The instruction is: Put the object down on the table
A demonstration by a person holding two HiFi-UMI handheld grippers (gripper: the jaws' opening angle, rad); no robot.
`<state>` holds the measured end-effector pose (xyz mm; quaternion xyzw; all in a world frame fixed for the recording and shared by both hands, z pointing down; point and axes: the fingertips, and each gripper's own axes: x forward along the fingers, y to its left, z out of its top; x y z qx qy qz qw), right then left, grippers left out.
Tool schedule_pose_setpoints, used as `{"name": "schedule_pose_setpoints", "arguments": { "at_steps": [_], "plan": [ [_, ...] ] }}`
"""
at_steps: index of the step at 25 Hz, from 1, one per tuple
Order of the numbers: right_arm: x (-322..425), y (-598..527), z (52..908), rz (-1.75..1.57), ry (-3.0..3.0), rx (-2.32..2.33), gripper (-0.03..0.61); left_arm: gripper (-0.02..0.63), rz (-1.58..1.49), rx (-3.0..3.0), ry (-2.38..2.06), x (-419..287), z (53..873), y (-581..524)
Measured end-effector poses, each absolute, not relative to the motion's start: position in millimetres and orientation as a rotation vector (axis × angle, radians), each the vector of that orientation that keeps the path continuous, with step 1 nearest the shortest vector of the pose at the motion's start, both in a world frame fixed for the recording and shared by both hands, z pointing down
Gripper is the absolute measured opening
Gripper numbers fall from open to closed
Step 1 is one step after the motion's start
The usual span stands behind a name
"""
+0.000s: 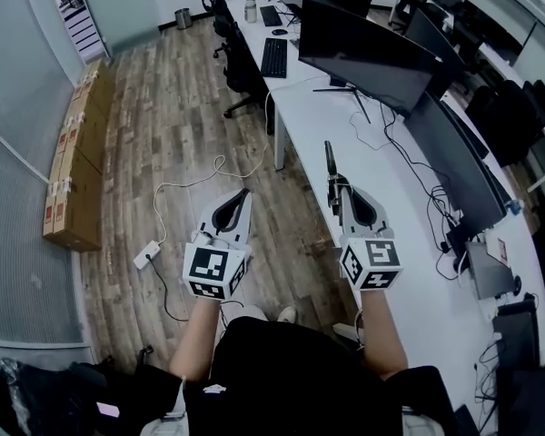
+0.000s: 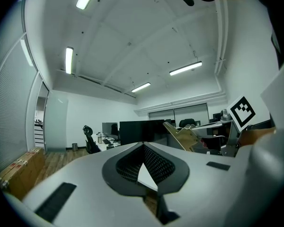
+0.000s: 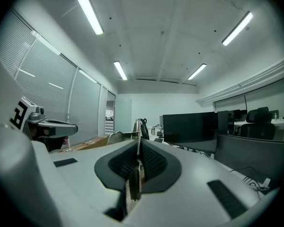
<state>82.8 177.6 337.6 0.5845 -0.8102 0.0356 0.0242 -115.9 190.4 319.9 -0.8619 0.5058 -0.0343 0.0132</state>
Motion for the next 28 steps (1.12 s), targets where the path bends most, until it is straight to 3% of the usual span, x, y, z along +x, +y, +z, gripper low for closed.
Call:
{"name": "schedule_pose_setpoints", "arguments": {
  "at_steps": [28],
  "plan": [
    [108, 107, 347, 0.093, -2.483, 1.816, 0.025, 0.014, -0.160, -2.715, 1.547, -85, 335, 114]
  ]
}}
